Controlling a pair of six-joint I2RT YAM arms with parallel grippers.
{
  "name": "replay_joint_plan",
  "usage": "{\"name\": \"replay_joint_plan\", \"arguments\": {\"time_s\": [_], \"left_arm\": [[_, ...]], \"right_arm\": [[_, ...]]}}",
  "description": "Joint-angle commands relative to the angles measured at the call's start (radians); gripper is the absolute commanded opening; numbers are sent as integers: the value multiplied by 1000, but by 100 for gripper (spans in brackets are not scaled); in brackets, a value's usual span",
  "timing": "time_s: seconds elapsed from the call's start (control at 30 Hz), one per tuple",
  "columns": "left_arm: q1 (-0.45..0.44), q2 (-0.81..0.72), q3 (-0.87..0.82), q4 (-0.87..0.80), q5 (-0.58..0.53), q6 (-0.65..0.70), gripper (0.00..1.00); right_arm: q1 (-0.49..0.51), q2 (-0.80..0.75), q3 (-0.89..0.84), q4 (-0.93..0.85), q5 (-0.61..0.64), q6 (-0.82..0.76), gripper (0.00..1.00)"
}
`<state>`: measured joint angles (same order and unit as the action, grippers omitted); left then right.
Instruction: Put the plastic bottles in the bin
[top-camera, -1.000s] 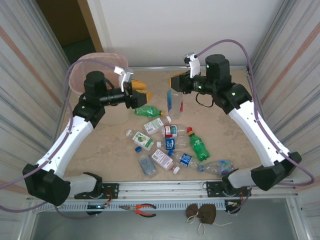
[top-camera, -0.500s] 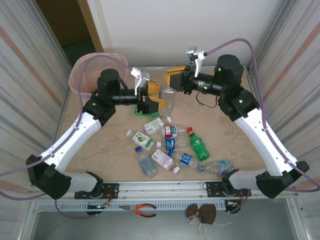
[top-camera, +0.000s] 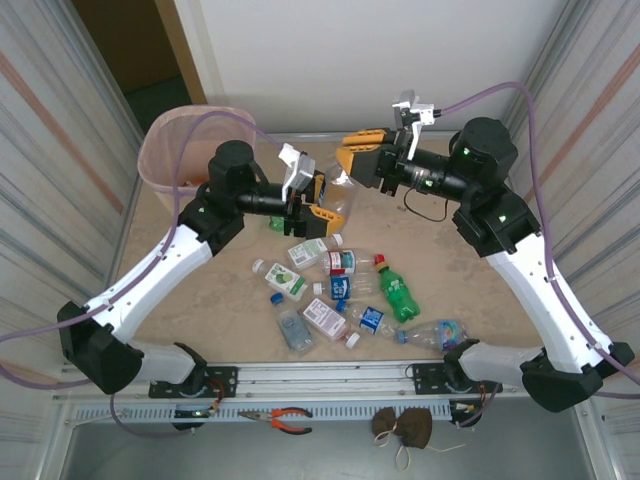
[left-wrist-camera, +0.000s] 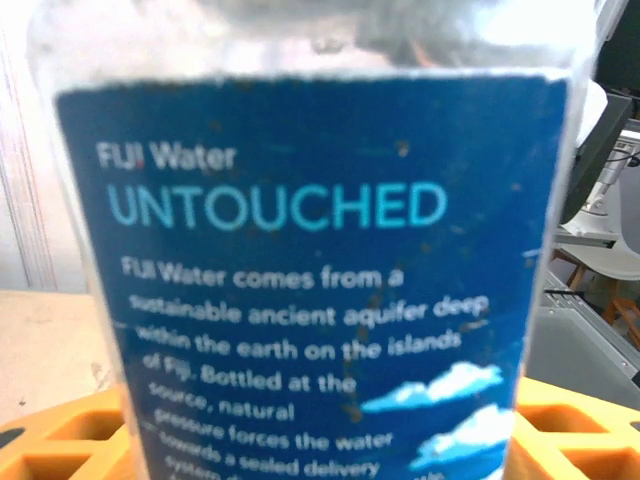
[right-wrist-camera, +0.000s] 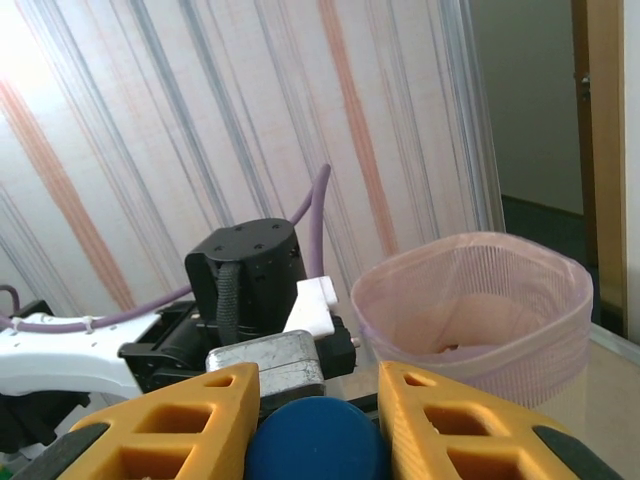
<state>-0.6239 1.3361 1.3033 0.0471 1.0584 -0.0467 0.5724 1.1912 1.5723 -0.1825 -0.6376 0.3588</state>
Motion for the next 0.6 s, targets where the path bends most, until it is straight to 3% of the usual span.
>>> {"name": "replay_joint_plan", "arguments": {"time_s": [0.0,0.3,0.4,0.57], "left_arm": [[-7,-24,37,33,48,19,59],[-8,-39,44,4,30,34,50],[-8,-44,59,-47,6,64,50],[12,-59,86,-126,-52,91,50]], "right_arm": [[11,-22,-1,34,-28,5,32],[22,-27,0,24,-1,-9,35],[24,-33,2,7,38,-15,44],[24,-54,18,-62,168,-37,69]]}}
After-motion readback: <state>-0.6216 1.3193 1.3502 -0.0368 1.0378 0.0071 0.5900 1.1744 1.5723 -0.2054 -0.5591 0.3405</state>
